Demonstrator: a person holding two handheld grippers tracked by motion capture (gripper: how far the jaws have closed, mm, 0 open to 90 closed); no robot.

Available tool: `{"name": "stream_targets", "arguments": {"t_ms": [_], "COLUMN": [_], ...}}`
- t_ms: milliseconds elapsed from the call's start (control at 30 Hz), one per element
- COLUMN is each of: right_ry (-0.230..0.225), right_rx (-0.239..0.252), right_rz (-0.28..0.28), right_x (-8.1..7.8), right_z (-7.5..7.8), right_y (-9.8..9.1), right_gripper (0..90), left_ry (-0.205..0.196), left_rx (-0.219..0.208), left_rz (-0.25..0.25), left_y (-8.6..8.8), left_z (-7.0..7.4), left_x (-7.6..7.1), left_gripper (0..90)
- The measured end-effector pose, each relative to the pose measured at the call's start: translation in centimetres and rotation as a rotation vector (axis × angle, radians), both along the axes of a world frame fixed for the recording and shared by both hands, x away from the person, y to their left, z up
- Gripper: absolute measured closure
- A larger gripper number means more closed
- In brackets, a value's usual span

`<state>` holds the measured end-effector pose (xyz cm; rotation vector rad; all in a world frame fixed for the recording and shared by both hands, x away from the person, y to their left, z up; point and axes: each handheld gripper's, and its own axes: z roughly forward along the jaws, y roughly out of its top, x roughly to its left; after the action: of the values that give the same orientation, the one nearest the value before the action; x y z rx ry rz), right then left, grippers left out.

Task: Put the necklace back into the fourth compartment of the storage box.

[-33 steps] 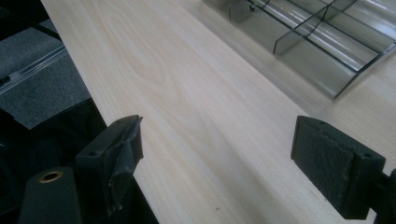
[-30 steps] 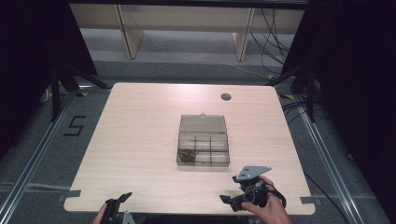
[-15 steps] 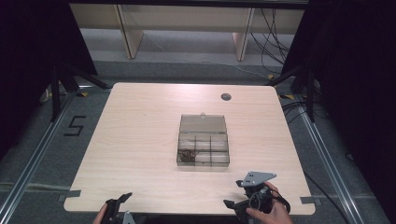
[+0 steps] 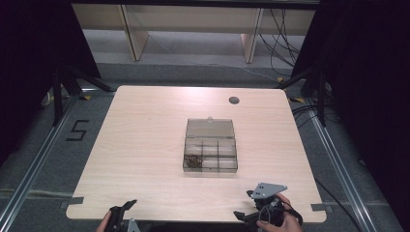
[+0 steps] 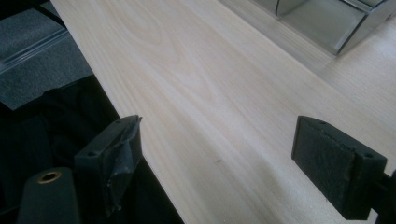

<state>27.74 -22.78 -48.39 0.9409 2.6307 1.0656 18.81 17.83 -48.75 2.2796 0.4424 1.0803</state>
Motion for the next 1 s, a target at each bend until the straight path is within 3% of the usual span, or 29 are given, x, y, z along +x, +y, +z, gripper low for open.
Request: {"name": "stream_targets", "arguments": {"t_ms": [933,1000], "right_ry": [0.003,0.001], "right_rx": [0.008,0.002], "right_rz": [-0.002,-0.001], "right_x": [-0.78,-0.79], "right_z": [-0.30,-0.33], "right_y": [-0.18,-0.13], "right_gripper": [16.7,16.7], "left_ry": [0.005,-0.003], "left_rx": [-0.025,0.000], "left_rz": [0.011,0.000], "left_y": [-0.15,-0.09], "left_z": [-0.32,-0.09], "left_x": [-0.05,0.01], "left_gripper": [15.7,15.7]}}
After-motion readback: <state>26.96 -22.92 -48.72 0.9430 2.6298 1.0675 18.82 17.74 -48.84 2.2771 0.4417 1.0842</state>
